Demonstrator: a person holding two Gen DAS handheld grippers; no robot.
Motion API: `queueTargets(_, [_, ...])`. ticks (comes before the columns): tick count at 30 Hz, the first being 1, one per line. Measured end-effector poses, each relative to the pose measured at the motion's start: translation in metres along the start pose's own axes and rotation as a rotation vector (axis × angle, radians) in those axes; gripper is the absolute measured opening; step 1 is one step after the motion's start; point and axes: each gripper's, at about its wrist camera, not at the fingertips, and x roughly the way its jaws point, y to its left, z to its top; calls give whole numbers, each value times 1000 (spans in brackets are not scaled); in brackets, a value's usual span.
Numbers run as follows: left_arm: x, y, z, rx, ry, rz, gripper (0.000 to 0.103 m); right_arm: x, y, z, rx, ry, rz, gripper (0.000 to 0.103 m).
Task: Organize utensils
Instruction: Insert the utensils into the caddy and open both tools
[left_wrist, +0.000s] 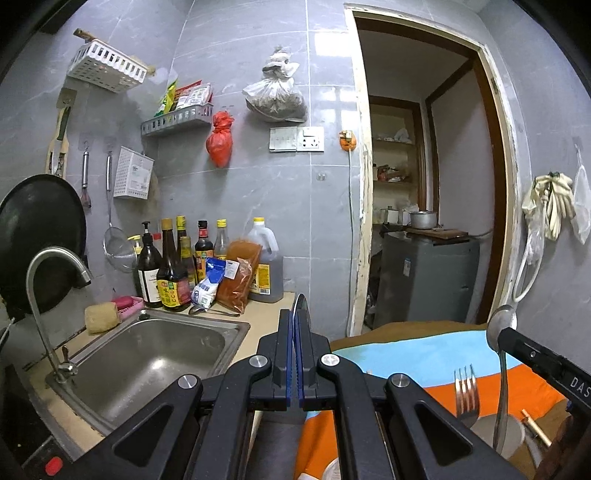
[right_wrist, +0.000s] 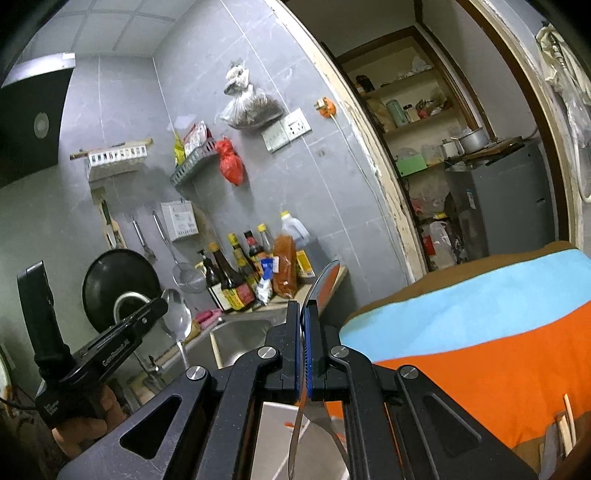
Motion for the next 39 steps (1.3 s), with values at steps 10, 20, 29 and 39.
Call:
queueTargets(10, [-6,-23,-26,96,-39,15,2,1,4,-20,-89,42,-66,2])
queueTargets(20, [-7,-28,-34,52,71,-102,5,-3,4,-21,-102,103,-90,3])
queueTargets(29, [-1,-12,-40,-123,208,-231,6,-14,3,-21,-87,123,-102,11])
queueTargets(39, [-1,-7,-34,-214,279,-285,17,-38,1,-8,-78,99,-123,29])
